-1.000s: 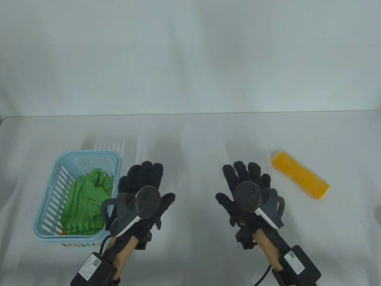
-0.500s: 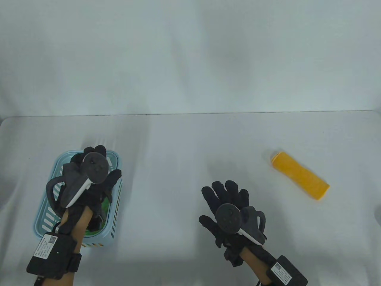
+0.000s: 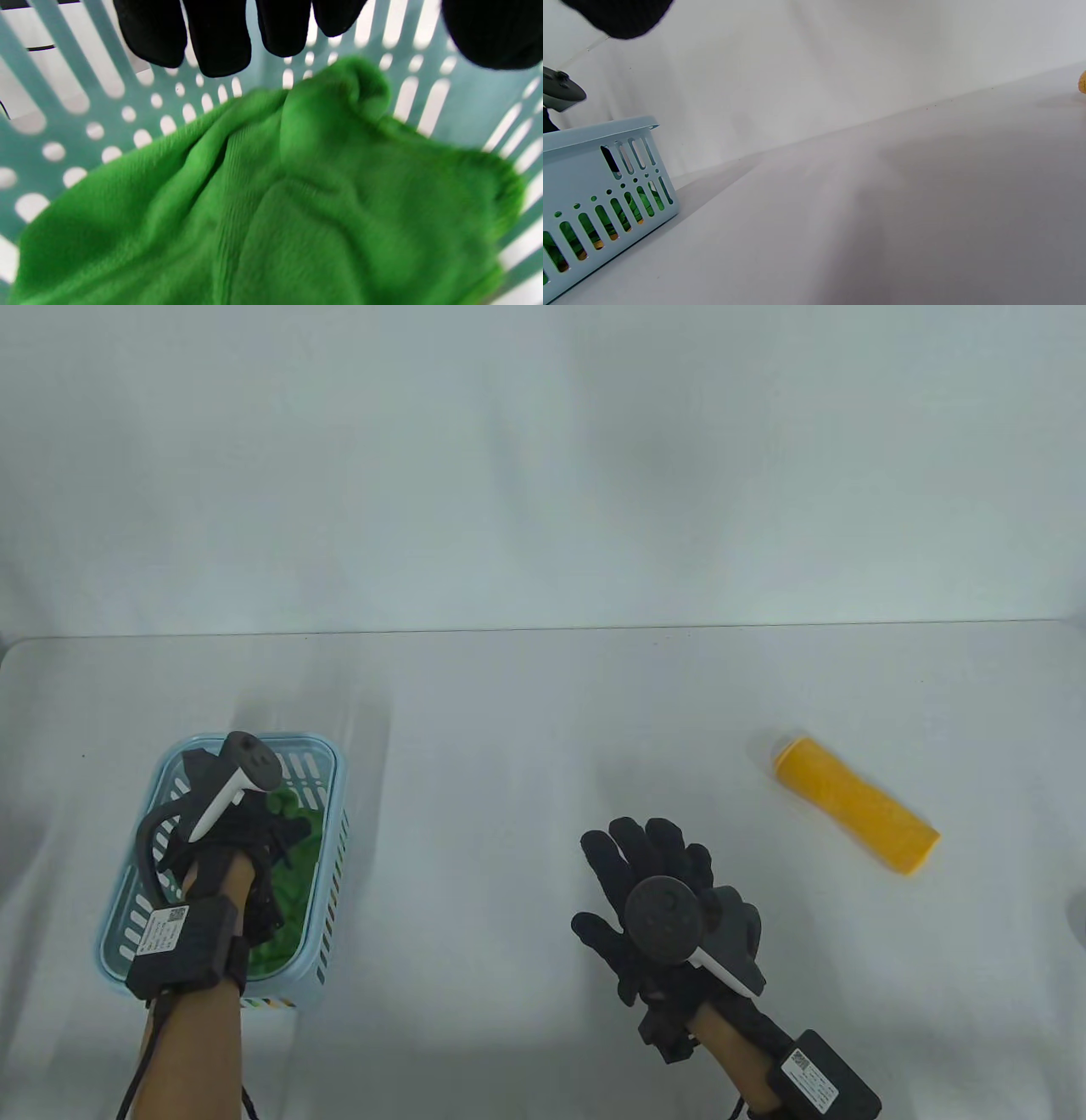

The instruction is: Roll square towel into towel roll

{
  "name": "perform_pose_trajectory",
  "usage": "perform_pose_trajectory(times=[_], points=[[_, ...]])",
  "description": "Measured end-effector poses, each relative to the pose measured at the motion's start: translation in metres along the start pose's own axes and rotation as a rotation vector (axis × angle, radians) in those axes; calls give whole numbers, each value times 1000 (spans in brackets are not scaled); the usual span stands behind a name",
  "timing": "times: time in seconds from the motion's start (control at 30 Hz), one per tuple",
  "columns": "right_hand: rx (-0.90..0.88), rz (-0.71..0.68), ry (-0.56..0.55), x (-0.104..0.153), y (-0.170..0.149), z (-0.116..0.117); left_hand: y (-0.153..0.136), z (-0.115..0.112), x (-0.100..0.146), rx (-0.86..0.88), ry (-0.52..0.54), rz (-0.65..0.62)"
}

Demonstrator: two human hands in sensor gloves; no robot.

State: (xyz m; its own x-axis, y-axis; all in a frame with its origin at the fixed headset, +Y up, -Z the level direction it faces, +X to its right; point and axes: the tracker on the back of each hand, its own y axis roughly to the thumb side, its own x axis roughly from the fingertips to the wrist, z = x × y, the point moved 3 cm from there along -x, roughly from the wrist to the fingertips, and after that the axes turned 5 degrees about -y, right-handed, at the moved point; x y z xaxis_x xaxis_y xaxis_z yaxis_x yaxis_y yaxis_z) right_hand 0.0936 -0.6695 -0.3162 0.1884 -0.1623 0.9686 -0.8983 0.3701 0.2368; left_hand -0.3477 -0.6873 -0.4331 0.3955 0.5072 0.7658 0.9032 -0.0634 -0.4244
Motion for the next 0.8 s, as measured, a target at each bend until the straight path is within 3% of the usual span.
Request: perform_pose_trajectory(times=[0.33, 0.67, 0.8], points=[[1, -3, 14, 0, 0, 1, 10, -19, -17, -158, -5, 38], [6, -7, 32, 0, 2, 4, 13, -35, -23, -137, -171, -20], [6, -2, 42, 0, 2, 5, 15, -36, -24, -191, -156, -2]])
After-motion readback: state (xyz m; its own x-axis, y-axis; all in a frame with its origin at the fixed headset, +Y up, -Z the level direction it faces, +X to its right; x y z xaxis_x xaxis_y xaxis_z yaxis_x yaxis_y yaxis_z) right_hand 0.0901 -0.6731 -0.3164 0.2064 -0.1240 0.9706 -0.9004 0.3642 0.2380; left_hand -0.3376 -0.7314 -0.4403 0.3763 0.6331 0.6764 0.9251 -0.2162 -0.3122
